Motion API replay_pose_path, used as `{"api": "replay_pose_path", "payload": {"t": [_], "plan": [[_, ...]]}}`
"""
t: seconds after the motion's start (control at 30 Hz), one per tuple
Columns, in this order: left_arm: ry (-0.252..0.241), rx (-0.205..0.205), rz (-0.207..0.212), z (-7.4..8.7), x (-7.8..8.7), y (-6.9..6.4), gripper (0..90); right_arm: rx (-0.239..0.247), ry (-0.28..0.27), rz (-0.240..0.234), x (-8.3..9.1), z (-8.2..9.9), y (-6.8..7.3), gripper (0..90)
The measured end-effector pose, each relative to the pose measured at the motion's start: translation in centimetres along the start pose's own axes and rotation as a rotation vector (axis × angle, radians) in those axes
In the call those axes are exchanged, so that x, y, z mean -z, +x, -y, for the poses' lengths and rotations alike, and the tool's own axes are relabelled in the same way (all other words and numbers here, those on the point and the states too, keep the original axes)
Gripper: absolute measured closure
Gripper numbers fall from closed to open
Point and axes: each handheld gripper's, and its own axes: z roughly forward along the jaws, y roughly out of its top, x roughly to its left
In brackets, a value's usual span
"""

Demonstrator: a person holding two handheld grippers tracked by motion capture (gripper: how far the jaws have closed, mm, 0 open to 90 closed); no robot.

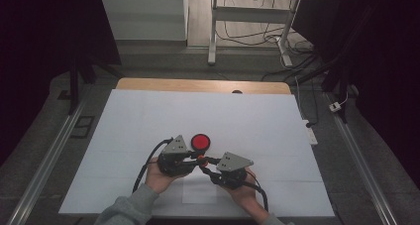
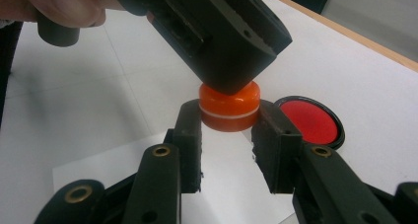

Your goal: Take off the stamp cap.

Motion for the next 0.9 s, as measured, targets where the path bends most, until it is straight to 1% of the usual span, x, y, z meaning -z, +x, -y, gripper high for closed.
{"api": "replay_pose_path", "payload": {"t": [0.17, 0.37, 0.7, 0.9], "plan": [[-0.002, -0.001, 0.0, 0.0, 0.01, -0.02, 72.5, 0.001, -0.001, 0.003, 0.02, -0.01, 0.01, 64.4], [-0.002, 0.006, 0.006, -0.01, 0.04, 0.03, 72.5, 0.004, -0.004, -0.003, 0.02, 0.0, -0.02, 64.4], [-0.006, -0.001, 0.007, 0.0, 0.11, 0.01, 72.6, 0.014, -0.007, -0.006, 0.09, -0.04, -0.06, 64.5], [-0.006, -0.002, 0.004, 0.0, 0.1, -0.04, 72.6, 0.012, -0.008, -0.01, 0.09, -0.02, -0.09, 64.5]]}}
